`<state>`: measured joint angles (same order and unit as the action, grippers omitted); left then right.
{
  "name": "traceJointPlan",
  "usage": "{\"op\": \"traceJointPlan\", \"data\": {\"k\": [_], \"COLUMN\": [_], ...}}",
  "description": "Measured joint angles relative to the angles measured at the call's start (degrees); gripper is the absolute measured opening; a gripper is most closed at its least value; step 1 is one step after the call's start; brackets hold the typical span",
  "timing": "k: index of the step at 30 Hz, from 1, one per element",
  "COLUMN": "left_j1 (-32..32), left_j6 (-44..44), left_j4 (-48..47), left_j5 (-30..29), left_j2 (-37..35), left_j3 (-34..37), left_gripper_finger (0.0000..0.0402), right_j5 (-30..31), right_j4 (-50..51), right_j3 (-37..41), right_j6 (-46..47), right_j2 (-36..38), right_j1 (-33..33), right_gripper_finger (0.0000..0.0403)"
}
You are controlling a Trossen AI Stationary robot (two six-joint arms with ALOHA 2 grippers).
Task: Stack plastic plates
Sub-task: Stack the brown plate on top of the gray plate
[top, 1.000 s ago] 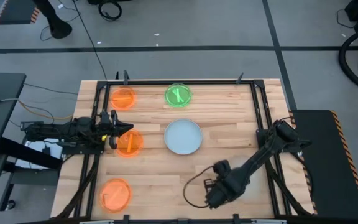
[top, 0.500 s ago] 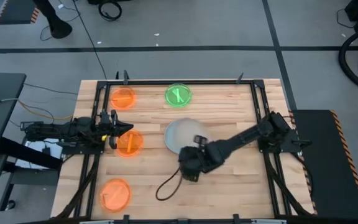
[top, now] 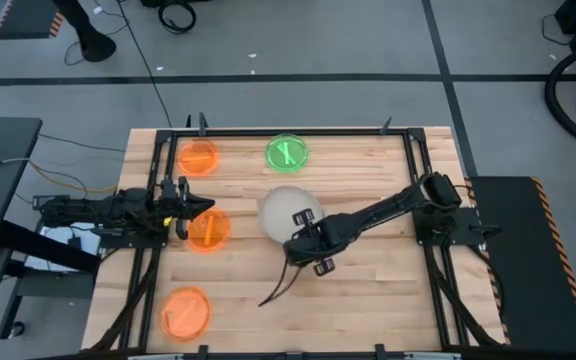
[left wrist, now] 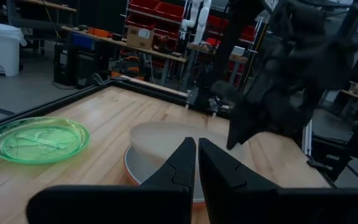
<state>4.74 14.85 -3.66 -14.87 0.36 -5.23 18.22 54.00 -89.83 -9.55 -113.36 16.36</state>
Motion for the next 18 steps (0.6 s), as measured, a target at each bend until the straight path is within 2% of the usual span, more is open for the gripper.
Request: {"op": "traceJointPlan", "data": {"k": [10, 18], "left_j1": [0.0, 0.0], "left_j6": [0.0, 0.0], "left_j4": [0.0, 0.0], "left_j5": [0.0, 0.0], "left_j2": [0.0, 0.0], "left_j3": [0.0, 0.0], "left_gripper_finger": [0.0027, 0.0027], "right_j5": [0.0, -0.9], "right_j4": [-2.2, -4.2], "right_j3": [4.9, 8.1], "right_j6": [-8.2, -8.7], "right_j2": [0.0, 0.0], "right_j1": [-0.6, -3.2], "right_gripper_finger": [0.0014, 0.0014]}}
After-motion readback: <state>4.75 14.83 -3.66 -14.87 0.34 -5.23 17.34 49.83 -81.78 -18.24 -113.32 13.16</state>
